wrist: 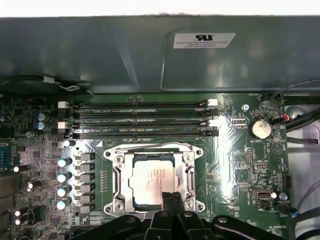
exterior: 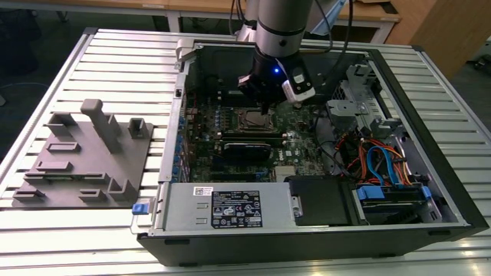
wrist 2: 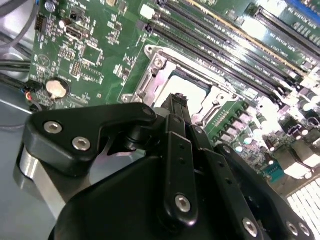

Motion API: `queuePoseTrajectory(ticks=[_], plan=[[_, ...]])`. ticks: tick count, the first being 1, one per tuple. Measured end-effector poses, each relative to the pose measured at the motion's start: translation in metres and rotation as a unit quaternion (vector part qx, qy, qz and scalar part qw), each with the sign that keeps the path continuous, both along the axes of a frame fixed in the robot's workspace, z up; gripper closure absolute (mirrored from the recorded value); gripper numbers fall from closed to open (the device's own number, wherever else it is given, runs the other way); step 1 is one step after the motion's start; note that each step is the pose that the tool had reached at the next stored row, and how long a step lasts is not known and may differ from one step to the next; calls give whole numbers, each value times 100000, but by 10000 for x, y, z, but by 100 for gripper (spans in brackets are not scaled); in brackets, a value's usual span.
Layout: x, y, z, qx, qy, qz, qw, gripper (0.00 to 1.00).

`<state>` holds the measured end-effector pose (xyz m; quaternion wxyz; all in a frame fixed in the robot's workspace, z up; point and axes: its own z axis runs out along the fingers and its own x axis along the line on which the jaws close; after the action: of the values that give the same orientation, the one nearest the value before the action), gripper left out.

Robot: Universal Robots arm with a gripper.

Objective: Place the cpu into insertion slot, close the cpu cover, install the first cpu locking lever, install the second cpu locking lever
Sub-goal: 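Install the second cpu locking lever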

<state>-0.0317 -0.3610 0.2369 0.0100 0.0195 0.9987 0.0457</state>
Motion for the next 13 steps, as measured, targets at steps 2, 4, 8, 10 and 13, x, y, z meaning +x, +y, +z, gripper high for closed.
queuePoseTrajectory(ticks=[2,4,8,10,13], plan=[[1,-7,1,13,-2,6,100000,89],[0,-26,1,2,-3,1,100000,89],[0,-103,1,0,-1,-5,100000,89],[0,-146,2,-11,2,-4,100000,89],[0,-188,1,-27,4,-1,100000,89]])
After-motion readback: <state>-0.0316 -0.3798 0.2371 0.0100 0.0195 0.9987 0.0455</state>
